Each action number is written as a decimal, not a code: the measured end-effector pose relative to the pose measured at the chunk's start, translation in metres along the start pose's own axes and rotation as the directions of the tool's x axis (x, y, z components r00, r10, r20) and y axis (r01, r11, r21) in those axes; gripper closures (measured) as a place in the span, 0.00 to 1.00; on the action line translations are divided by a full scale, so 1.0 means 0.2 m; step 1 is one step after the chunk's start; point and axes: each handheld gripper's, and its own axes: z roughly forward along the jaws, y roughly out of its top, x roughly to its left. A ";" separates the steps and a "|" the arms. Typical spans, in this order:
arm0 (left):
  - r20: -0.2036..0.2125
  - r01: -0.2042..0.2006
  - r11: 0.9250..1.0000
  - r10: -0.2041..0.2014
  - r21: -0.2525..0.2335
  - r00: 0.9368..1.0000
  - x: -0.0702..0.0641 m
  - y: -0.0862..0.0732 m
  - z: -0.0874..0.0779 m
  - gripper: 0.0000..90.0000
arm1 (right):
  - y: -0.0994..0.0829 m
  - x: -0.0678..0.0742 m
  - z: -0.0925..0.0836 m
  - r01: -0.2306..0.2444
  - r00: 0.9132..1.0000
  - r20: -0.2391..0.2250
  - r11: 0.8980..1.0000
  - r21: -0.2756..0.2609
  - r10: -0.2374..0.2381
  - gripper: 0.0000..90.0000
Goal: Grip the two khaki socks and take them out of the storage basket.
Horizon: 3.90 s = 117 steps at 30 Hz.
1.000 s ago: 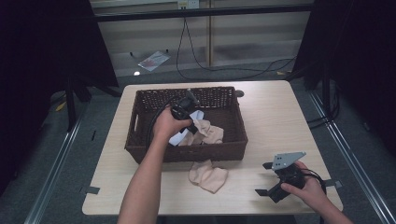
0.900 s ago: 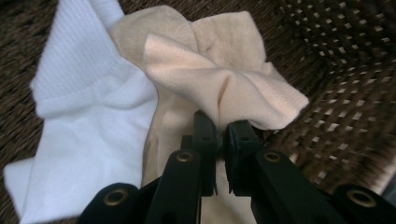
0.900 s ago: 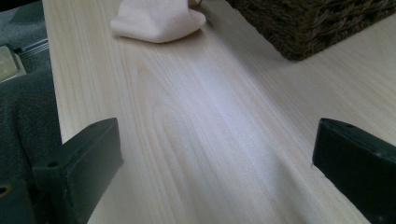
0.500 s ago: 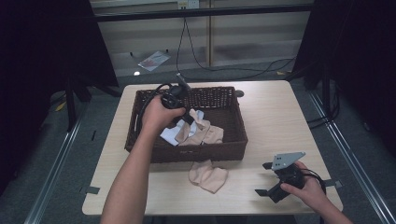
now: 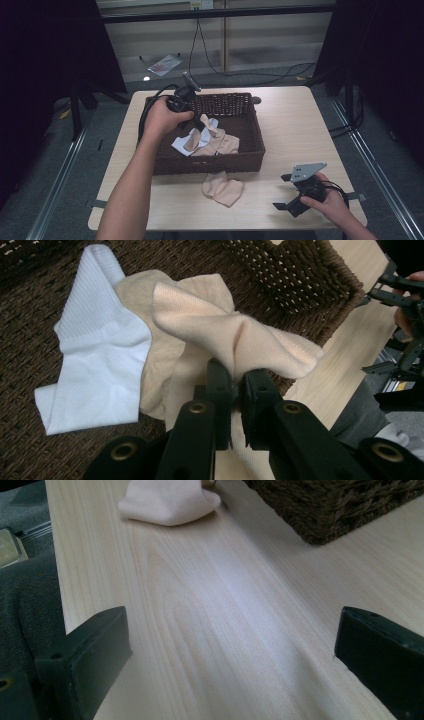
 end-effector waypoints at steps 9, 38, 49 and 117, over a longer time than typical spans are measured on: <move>0.055 -0.010 0.999 0.012 -0.038 0.998 -0.04 -0.02 -0.07 0.93 | 0.00 0.00 0.00 0.000 1.000 -0.002 1.000 0.001 0.000 0.01; 0.079 -0.146 0.989 0.144 0.020 0.987 -0.21 -0.04 -0.18 0.93 | 0.00 0.00 0.00 -0.001 1.000 -0.001 1.000 -0.002 0.001 0.01; 0.102 -0.197 0.980 0.193 0.034 0.976 -0.29 -0.05 -0.16 0.93 | 0.00 0.00 0.00 0.000 1.000 0.001 1.000 -0.001 0.000 0.01; 0.150 -0.307 0.939 0.285 0.152 0.947 -0.41 -0.22 0.31 0.66 | 0.00 0.00 0.00 0.001 1.000 0.000 1.000 -0.001 -0.001 0.01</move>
